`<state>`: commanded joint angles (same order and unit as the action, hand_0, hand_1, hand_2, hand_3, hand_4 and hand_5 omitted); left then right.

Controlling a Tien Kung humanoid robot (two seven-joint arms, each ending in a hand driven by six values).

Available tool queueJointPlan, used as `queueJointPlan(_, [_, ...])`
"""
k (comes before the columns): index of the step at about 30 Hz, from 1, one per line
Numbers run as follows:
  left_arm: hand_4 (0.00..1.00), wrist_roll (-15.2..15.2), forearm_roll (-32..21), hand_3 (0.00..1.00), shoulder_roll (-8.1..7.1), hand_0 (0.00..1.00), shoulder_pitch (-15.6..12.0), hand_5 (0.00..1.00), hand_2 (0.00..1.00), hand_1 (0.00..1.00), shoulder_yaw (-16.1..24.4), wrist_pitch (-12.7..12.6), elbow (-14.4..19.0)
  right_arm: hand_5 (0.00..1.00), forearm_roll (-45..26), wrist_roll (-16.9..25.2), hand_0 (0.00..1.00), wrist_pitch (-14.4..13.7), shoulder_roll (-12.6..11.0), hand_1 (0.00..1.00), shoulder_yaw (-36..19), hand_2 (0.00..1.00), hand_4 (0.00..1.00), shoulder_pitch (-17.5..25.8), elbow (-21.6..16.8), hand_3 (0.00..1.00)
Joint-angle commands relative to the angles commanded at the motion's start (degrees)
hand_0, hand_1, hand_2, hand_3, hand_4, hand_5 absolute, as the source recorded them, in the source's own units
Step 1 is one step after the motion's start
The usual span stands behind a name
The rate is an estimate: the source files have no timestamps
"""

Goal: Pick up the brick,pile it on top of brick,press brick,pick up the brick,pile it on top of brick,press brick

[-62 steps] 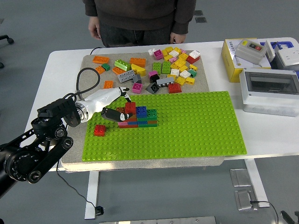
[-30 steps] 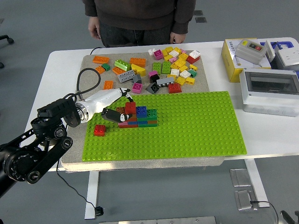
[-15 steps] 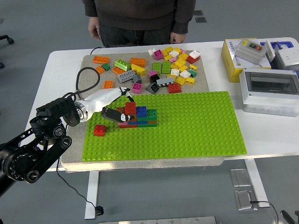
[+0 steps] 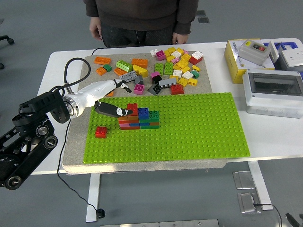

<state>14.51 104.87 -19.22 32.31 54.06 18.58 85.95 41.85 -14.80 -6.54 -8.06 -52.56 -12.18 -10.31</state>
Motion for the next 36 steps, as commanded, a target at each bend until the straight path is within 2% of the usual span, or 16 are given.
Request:
queueJointPlan(3, [0.876,0.5,0.2,0.69,-0.19,0.969,-0.4,0.542,0.998,0.996,-0.1,0.2,1.4,0.986,0.1,0.0,0.728,0.0,0.0,0.67,-0.1,0.66,0.601,0.1,0.0,0.751])
queueJointPlan(8, [0.88,0.7,0.2,0.672,-0.31,0.972,-0.7,0.557,0.998,0.998,-0.4,0.3,1.8,0.988,0.2,-0.1,0.728,0.0,0.1,0.67,-0.3,0.66,0.602,0.1,0.0,0.75])
queueJointPlan(20, [0.883,-0.4,0.7,0.664,0.41,0.976,-1.3,0.574,0.998,0.998,-1.5,-0.5,-2.1,0.985,-0.1,0.0,0.729,-0.1,0.1,0.67,0.0,0.66,0.599,0.2,0.0,0.75])
queueJointPlan(36, [0.881,-0.5,0.3,0.664,0.76,0.977,-2.0,0.576,0.998,0.998,-2.3,-0.7,-2.6,0.985,-0.6,0.1,0.729,-0.1,0.2,0.67,0.3,0.662,0.599,0.1,0.0,0.749])
